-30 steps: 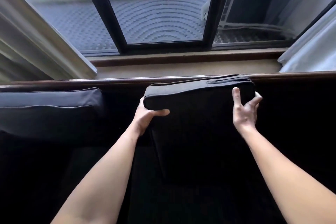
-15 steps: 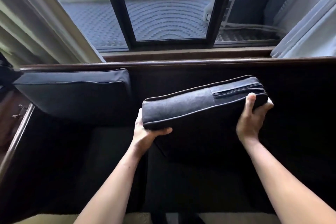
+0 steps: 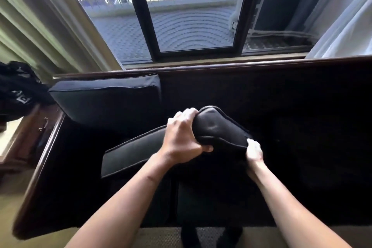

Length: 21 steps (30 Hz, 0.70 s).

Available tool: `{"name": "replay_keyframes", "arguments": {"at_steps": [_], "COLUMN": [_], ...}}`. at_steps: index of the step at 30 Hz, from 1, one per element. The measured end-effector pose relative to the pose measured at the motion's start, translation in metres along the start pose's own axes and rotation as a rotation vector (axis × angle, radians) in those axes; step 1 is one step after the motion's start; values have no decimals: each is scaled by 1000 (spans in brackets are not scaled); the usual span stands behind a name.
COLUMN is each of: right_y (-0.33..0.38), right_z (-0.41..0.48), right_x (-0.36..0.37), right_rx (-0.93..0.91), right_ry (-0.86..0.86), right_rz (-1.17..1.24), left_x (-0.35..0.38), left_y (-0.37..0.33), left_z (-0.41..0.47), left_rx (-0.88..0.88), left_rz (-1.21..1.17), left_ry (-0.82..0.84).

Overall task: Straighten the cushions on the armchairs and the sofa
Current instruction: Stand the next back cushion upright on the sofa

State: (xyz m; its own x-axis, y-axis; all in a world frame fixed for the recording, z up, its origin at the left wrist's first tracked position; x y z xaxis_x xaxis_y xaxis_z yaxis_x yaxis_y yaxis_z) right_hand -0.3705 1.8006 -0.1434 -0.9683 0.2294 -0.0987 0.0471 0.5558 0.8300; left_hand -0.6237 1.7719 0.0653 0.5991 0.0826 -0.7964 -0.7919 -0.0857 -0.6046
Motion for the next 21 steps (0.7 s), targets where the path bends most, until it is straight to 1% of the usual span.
{"name": "replay_keyframes", "arguments": {"at_steps": [1, 2, 3, 4, 5, 6, 7, 10, 11, 13, 16, 19, 21], "right_y": [-12, -8, -10, -6, 4, 13, 28, 59, 66, 66, 60, 56, 58], "right_z": [10, -2, -4, -5, -4, -4, -10, -12, -9, 6, 23, 29, 28], "right_x": [11, 22, 28, 28, 27, 24, 21, 8, 3, -14, -40, -38, -31], "right_rx": [-47, -27, 3, 15, -24, -45, -83, -254, -317, -286, -196, -203, -207], "right_ry": [90, 167, 219, 249, 280, 289, 303, 265, 206, 64, -86, -113, -158], "right_rz": [-37, -79, -62, -3, 59, 68, 26, -41, -121, -258, -399, -451, -406], "left_x": [21, 41, 58, 71, 80, 87, 94, 111, 116, 122, 114, 98, 82], "left_y": [0, 0, -1, -3, -7, -10, -11, 4, 16, 46, 94, 133, 161], "left_z": [-2, -3, -3, -1, 3, 7, 11, 18, 16, 4, -29, -59, -72], "left_rx": [15, 28, 41, 57, 80, 103, 120, 150, 151, 157, 178, 150, 27], "left_rz": [66, 119, 147, 154, 154, 155, 166, 268, 308, 384, 497, 609, 639], "left_ry": [32, 50, 50, 36, 20, 14, 24, 94, 117, 139, 34, -97, -114]}}
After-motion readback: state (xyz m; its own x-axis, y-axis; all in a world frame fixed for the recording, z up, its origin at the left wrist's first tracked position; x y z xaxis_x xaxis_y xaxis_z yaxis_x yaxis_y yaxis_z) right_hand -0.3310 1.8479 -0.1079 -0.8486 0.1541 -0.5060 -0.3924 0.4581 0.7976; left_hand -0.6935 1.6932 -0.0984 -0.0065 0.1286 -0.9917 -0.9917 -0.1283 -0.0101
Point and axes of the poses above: each hand's wrist, its own z-axis towards the middle knuckle, its own x-axis out of the palm, y = z × x, the point moved 8 cm from there along z, towards the middle knuckle, and after that the axes turned 5 degrees about -x, right-handed, at the moved point
